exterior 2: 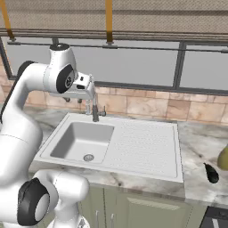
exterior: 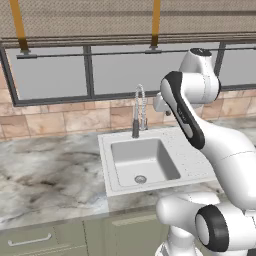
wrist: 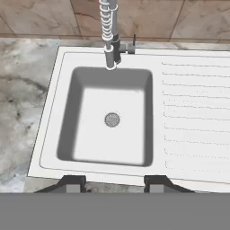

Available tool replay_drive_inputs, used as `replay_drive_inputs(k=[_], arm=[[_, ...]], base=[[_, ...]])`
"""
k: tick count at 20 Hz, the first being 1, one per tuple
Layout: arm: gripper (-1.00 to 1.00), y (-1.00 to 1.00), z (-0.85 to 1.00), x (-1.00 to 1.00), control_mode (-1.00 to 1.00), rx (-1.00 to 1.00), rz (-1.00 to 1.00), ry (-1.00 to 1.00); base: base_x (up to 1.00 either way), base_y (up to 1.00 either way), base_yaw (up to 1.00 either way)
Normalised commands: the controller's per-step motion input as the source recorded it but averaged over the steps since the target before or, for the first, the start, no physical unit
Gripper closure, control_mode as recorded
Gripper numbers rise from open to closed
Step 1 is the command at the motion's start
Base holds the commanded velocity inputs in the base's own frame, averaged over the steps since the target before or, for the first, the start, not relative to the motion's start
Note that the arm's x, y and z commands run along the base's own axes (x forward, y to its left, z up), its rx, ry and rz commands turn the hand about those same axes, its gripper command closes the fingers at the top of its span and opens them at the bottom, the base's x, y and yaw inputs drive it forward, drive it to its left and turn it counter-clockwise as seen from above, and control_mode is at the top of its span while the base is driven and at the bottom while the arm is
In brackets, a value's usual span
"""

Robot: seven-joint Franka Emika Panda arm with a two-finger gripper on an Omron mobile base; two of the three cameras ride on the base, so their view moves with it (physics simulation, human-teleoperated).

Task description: Turn on the sink faucet. Then move the eggplant from the counter to the sink. Turn off the sink. Move the vegetable from the sink to the pot next to the stove. Finally move the pot to the front right burner.

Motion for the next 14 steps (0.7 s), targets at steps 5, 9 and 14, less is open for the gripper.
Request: replay_drive_inputs(k=[5, 9, 14], arm=[[-1.0, 0.0, 0.0, 0.0, 1.0, 0.0, 0.0, 0.0], [-1.0, 0.0, 0.0, 0.0, 1.0, 0.0, 0.0, 0.0], [-1.0, 0.0, 0.0, 0.0, 1.0, 0.0, 0.0, 0.0]], base=[[0.03, -0.24, 0.01], [0.01, -0.42, 0.02], [0.03, -0.58, 0.04]])
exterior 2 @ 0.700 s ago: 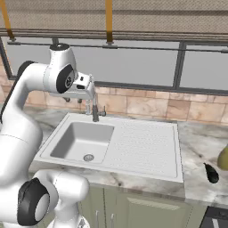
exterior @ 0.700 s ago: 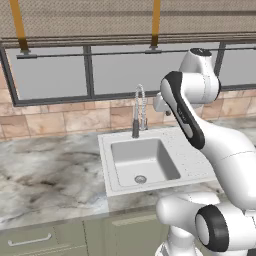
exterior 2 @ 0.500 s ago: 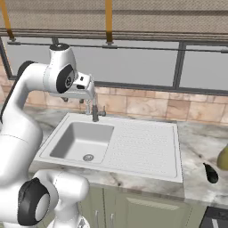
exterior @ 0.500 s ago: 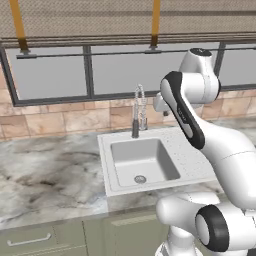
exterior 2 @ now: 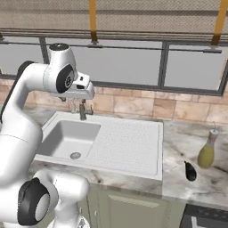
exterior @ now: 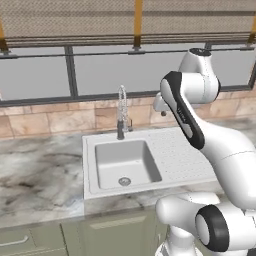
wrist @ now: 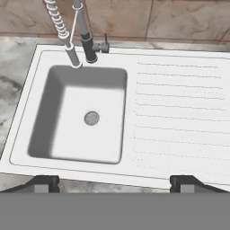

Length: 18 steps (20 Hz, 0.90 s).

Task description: Turn on the sink faucet. Then move the eggplant from the counter to the sink. Turn off the sink. Move the vegetable from the sink to the pot next to the stove. Finally move the pot to the front right burner.

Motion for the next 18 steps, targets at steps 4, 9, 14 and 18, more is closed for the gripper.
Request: replay_drive_inputs(k=[4, 9, 14, 18], arm=[[-1.0, 0.0, 0.0, 0.0, 1.0, 0.0, 0.0, 0.0], [-1.0, 0.0, 0.0, 0.0, 1.0, 0.0, 0.0, 0.0], [-1.0, 0.0, 0.0, 0.0, 1.0, 0.0, 0.0, 0.0], [-1.0, 0.0, 0.0, 0.0, 1.0, 0.0, 0.0, 0.0]], base=[[0.1, -0.64, 0.04], [0.49, -0.34, 0.01], [0.74, -0.07, -0.06], [0.69, 0.0, -0.21]])
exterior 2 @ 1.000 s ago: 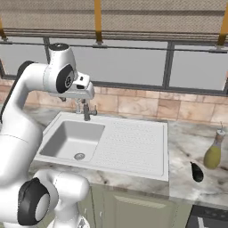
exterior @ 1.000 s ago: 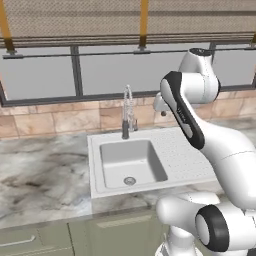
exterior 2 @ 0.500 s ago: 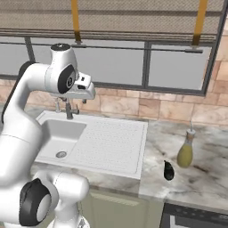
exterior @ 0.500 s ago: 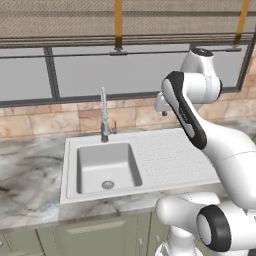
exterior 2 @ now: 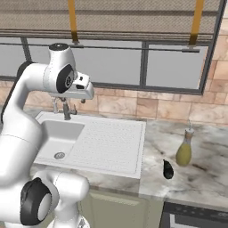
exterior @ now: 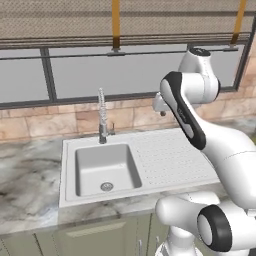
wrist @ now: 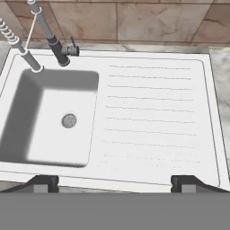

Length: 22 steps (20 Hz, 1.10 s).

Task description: Turn on the sink faucet. Then move the eggplant from the counter to the sink. Turn off the sink. Move the vegetable from the sink to the pot next to the stove. Finally move the pot to the front right burner.

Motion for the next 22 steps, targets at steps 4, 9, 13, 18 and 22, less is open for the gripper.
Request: replay_drive_inputs(k=[4, 9, 13, 18, 22], arm=[[-1.0, 0.0, 0.0, 0.0, -1.0, 0.0, 0.0, 0.0], [-1.0, -0.01, -0.3, 0.07, -1.0, 0.02, 0.09, -0.08], [-1.0, 0.05, -0.79, 0.0, -1.0, 0.09, 0.38, -0.19], [-1.0, 0.1, -0.59, -0.02, -1.0, 0.06, 0.34, -0.12], [-1.0, 0.02, -0.31, 0.47, -1.0, 0.01, 0.23, -0.01]], base=[[0.23, 0.02, -0.08], [0.0, 0.0, 0.0], [0.0, 0.0, 0.0], [0.0, 0.0, 0.0], [0.0, 0.0, 0.0]])
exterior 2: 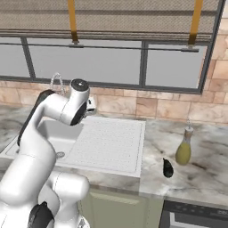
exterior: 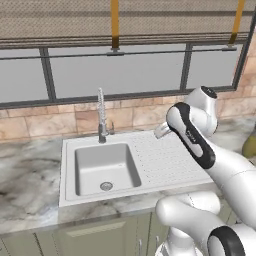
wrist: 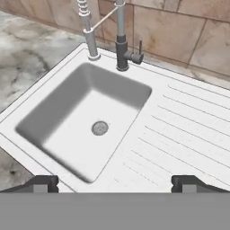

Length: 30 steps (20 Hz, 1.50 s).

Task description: Turn on the sink faucet. Then move the eggplant from the counter to the sink. Turn off the sink. Move the vegetable from the sink to the pot next to the stove. Finally move the pot to the front right burner.

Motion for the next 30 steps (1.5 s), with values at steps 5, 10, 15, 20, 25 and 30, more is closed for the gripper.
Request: replay_drive_inputs(k=[5, 10, 15, 20, 25, 30], arm=[[-1.0, 0.06, -0.21, 0.83, -1.0, 0.04, 0.17, -0.1], [-1.0, 0.02, -0.13, 0.35, -1.0, 0.02, 0.13, -0.04], [-1.0, 0.09, -0.14, 0.62, -1.0, 0.05, 0.1, -0.07], [-1.0, 0.17, -0.26, 0.65, -1.0, 0.03, 0.11, -0.11], [-1.0, 0.28, -0.29, 0.59, -1.0, 0.01, 0.11, -0.1], [-1.0, 0.15, -0.04, 0.21, -1.0, 0.03, 0.05, -0.05]], base=[[0.0, 0.0, 0.0], [0.0, 0.0, 0.0], [0.0, 0.0, 0.0], [0.0, 0.0, 0.0], [0.0, 0.0, 0.0], [0.0, 0.0, 0.0]])
